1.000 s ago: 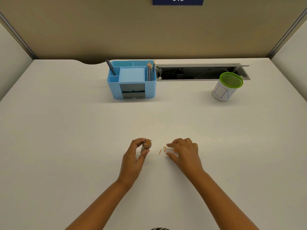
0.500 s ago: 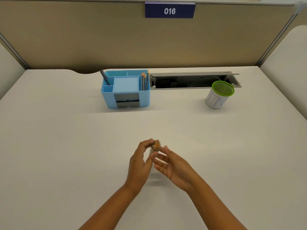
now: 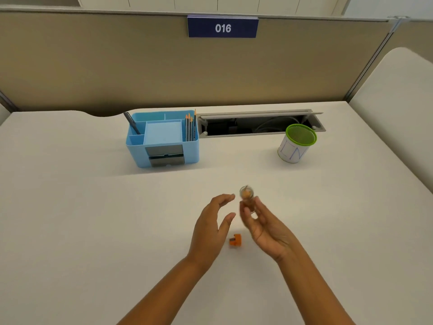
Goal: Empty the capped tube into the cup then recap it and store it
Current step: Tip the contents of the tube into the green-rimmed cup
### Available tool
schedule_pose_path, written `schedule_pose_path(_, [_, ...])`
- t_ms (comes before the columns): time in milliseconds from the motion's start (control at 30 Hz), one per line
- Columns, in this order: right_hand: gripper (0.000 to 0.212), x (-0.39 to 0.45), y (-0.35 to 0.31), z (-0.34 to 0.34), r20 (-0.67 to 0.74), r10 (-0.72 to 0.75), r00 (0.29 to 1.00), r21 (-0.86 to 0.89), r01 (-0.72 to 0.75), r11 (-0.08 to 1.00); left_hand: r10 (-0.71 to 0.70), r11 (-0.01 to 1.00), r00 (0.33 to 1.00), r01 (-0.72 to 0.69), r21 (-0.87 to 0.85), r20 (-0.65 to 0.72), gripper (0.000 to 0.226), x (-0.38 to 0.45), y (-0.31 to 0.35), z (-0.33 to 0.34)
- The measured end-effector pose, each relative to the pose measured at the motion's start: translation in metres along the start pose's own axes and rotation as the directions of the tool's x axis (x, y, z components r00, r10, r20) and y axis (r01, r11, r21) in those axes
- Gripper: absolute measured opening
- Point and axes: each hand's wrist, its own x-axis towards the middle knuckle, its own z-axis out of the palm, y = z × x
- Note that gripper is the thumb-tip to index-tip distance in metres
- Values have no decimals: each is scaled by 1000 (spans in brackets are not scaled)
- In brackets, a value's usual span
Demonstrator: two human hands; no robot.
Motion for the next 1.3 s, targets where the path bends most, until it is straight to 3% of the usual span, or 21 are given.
schedule_pose_path(67, [66,7,-29,5,-41,-155,987,68,157,985,-37,998,999,35,60,31,33,-2,-11,0])
schedule_pose_path(133, [59,9,-61,14,-95,-307,947,128,317,940,-94,988,994,86,128,52,31,-8,-27,-2])
schedule_pose_path(267, [26,4,-116,40,-68,-622,780,-102,614,782,-159,958,986,140,249,59,30,-27,-55,-7])
schedule_pose_path(300, [15,10,-131,46,-75,-714,697,-184,694,696,-157,950,986,134,283,61,32,-31,-60,-8])
schedule_pose_path(333, [8,20,-148,51,-112,-817,566,-287,769,572,-156,942,985,127,311,68,36,-33,-63,-8])
schedule_pose_path(367, [13,29,-163,56,-187,-878,440,-411,777,477,-159,934,984,125,334,77,40,-35,-66,-9])
schedule_pose_path(433, [29,47,-195,61,-216,-958,188,-688,667,286,-154,926,984,112,360,89,57,-35,-69,-8])
schedule_pose_path(500, [33,58,-207,61,-82,-996,42,-872,481,93,-144,927,986,106,361,79,70,-32,-69,-7])
schedule_pose_path(533, [32,63,-206,59,20,-999,42,-922,387,-2,-138,927,988,104,360,71,72,-31,-69,-6])
schedule_pose_path(600, [30,75,-199,52,218,-958,189,-968,171,-186,-136,927,988,101,362,71,71,-29,-67,-4])
schedule_pose_path(667, [29,82,-196,47,278,-920,277,-960,52,-274,-140,924,986,97,370,89,69,-28,-67,-2])
schedule_pose_path(933, [31,82,-209,51,377,-905,198,-925,126,-358,-128,920,988,88,381,81,73,-30,-68,3])
schedule_pose_path(1067, [29,78,-218,61,404,-909,101,-903,205,-379,-132,914,987,87,395,88,70,-31,-72,4])
schedule_pose_path(1100, [28,79,-220,60,414,-903,119,-899,211,-384,-131,915,988,88,393,85,70,-32,-72,4])
schedule_pose_path(1200, [29,85,-216,53,390,-850,353,-912,23,-409,-153,917,984,108,385,88,71,-31,-69,4])
schedule_pose_path(1233, [28,85,-212,52,394,-843,365,-908,14,-419,-158,920,984,115,375,87,70,-31,-67,3])
schedule_pose_path(1300, [25,83,-207,61,472,-837,276,-882,136,-452,-158,927,984,121,356,78,72,-30,-66,1])
